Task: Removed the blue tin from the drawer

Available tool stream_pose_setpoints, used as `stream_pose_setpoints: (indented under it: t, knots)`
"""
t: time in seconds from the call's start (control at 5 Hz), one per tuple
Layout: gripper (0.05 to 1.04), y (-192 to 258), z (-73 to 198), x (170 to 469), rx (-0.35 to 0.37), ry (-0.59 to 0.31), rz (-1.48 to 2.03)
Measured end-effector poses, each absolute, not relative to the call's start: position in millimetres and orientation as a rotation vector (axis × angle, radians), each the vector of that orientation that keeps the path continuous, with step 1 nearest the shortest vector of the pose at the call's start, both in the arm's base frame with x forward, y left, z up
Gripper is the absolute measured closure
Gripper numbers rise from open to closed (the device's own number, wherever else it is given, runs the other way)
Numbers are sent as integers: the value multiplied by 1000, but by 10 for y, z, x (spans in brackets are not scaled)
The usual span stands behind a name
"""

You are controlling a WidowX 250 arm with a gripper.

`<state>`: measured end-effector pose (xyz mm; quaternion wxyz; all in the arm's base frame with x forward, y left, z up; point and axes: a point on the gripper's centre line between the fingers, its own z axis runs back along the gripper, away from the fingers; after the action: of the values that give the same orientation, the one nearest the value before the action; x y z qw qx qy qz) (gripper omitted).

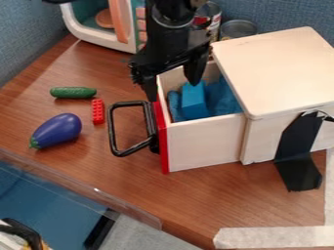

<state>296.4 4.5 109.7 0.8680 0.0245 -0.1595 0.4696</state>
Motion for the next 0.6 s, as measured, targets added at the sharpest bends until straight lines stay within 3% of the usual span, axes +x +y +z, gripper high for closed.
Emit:
stream_pose_setpoints:
  t: [0.6]
  knots:
    - [83,-36,992,3109,54,-420,1088]
